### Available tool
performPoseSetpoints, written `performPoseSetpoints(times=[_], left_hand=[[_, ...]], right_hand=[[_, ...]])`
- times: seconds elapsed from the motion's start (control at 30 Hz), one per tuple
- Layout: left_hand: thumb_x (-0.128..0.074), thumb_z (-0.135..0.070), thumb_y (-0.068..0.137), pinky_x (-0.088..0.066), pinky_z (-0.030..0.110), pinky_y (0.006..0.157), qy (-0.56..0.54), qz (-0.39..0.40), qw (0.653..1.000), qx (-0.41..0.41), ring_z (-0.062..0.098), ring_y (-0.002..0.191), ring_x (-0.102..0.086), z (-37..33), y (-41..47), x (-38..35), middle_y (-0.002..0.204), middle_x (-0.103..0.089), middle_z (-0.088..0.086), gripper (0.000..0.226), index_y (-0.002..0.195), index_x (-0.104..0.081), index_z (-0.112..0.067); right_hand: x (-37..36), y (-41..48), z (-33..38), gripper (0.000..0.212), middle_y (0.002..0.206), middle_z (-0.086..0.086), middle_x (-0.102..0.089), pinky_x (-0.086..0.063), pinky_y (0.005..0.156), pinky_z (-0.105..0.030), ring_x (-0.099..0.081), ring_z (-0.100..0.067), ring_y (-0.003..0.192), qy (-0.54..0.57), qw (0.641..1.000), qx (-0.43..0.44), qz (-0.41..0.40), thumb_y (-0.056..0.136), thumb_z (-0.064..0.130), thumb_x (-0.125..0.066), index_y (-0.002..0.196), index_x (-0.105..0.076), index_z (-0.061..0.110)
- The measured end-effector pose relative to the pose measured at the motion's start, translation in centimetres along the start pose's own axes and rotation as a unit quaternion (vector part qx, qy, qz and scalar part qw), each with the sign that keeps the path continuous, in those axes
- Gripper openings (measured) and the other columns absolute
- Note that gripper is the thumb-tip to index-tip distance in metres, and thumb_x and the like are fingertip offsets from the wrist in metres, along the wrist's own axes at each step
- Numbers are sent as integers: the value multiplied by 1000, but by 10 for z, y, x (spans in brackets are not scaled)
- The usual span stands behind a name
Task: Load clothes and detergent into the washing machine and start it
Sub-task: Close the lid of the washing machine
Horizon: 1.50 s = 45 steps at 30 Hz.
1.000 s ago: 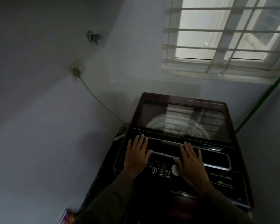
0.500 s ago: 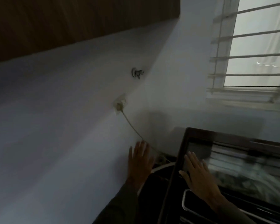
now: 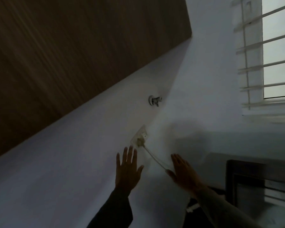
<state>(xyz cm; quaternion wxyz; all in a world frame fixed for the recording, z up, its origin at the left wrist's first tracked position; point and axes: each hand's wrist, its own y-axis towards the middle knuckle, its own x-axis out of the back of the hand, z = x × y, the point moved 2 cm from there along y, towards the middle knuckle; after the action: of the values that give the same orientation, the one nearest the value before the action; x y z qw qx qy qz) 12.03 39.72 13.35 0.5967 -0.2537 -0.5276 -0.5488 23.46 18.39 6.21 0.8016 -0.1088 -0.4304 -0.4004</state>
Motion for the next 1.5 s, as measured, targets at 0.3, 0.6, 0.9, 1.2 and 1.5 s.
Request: performPoseSetpoints(times=[0.3,0.6,0.9,1.2,1.5], left_hand=[[-72,-74,62,-17,71,111,77,47,996,4,39,147,-25,32,54,-2,160,-26,18,114,150,-36,-11],[-51,-72,85,35,70,95,176,106,977,58,42,137,39,27,67,-12,149,41,22,118,145,29,-8],[-58,-61,89,34,73,94,200,86,975,46,44,137,41,37,67,-21,149,44,25,117,150,24,-3],[-66,-70,75,25,73,103,212,99,971,41,41,145,29,49,67,-30,159,24,24,124,155,5,-6],[-58,-73,80,29,71,102,215,107,970,25,42,144,31,43,67,-25,156,32,25,123,154,13,-7]], right_hand=[[-1,97,44,77,165,-7,-2,-11,122,-35,-3,-21,152,73,997,25,2,102,47,-39,157,-1,9],[-38,181,60,73,149,-4,-39,-53,98,-31,-49,-23,132,174,984,41,3,92,41,-61,149,-24,16],[-64,211,64,84,149,-13,-37,-48,95,-26,-47,-28,133,254,966,29,39,92,28,-66,152,-12,4],[-85,209,71,107,154,-7,-30,-53,99,-40,-40,-27,138,325,945,-22,-12,79,42,-77,154,-7,14],[-88,208,68,111,152,-7,-36,-47,102,-36,-43,-29,137,359,932,-56,8,76,54,-76,156,-9,16]])
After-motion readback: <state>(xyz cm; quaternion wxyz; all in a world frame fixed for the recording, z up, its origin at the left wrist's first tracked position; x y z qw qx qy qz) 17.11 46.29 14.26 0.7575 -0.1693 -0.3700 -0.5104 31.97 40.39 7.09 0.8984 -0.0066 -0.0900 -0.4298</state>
